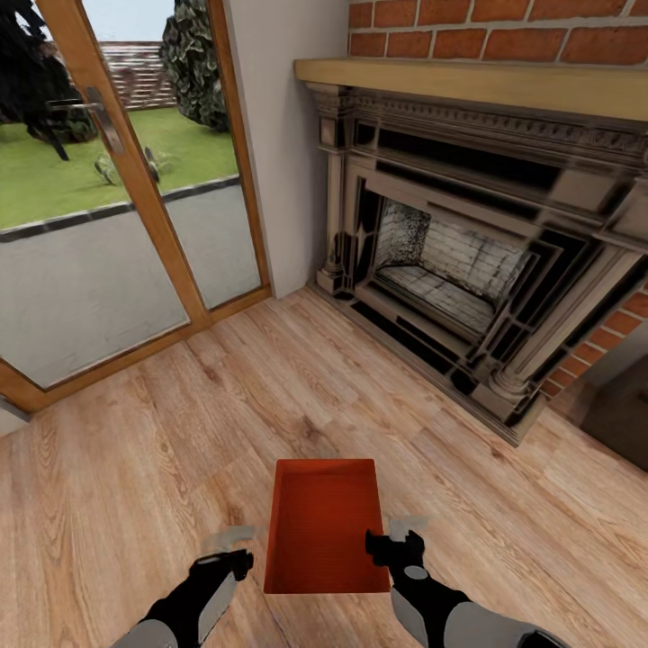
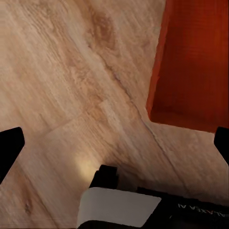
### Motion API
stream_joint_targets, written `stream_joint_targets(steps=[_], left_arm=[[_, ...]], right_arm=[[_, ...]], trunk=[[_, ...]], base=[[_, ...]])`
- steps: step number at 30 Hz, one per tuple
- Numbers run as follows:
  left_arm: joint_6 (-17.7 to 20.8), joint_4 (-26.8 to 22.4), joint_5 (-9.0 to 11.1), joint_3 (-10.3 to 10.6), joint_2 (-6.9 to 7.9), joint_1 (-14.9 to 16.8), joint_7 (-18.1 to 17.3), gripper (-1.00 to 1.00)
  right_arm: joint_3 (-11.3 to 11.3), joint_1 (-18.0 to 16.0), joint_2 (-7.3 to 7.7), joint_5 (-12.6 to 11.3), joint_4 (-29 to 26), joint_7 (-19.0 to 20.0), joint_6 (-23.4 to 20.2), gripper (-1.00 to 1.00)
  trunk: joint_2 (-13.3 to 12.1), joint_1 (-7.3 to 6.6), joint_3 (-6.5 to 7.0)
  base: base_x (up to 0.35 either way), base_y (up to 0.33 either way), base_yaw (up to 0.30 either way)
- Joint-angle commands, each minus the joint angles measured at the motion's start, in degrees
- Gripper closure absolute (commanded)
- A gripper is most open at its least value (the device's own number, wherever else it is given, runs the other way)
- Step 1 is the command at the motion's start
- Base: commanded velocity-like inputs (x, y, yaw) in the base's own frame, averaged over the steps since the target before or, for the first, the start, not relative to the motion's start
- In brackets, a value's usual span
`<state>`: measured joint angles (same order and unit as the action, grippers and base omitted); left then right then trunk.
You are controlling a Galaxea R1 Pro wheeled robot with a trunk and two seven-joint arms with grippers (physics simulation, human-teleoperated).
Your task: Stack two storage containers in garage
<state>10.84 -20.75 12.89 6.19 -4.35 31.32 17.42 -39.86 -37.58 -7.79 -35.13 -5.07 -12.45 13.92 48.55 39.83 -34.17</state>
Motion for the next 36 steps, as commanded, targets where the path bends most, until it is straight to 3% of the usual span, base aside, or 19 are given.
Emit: stream_joint_targets(steps=[1, 2, 4, 8, 15, 36], left_arm=[[-0.05, 0.03, -3.22, 0.41, -1.12, 0.08, 0.32, -1.0], [-0.93, 0.18, -5.14, 0.33, -1.79, 0.1, 0.25, -1.0], [-3.07, 0.5, -7.0, 0.24, -2.76, 0.12, 0.16, -1.0], [-7.39, 2.16, -8.49, 0.17, -4.1, 0.14, 0.16, -1.0], [-9.61, 4.56, -8.95, 0.27, -4.27, 0.14, 0.16, -1.0], [-10.94, 1.7, -8.59, -0.23, -4.23, 0.14, 0.3, -1.0]], right_arm=[[-0.37, -0.14, -0.21, -0.52, 0.18, -0.21, 0.34, -1.0], [-0.33, -0.33, -0.24, -0.53, 0.26, -0.21, 0.44, -1.0], [-0.28, -0.49, -0.27, -0.51, 0.33, -0.19, 0.51, -1.0], [-0.24, -0.61, -0.22, -0.48, 0.39, -0.18, 0.56, -1.0], [-0.22, -0.65, -0.21, -0.4, 0.41, -0.07, 0.52, -1.0], [-0.22, -0.66, -0.28, -0.47, 0.33, 1.5, 0.2, -1.0]], trunk=[[0.04, 0.01, -0.05], [0.04, 0.01, -0.05], [0.04, 0.01, -0.05], [0.04, 0.01, -0.05], [0.04, 0.01, -0.05], [0.04, 0.01, -0.05]], base=[[0.0, 0.0, 0.0], [0.0, 0.0, 0.0], [0.0, 0.0, 0.0], [0.0, 0.0, 0.0], [0.0, 0.0, 0.0], [0.0, 0.0, 0.0]])
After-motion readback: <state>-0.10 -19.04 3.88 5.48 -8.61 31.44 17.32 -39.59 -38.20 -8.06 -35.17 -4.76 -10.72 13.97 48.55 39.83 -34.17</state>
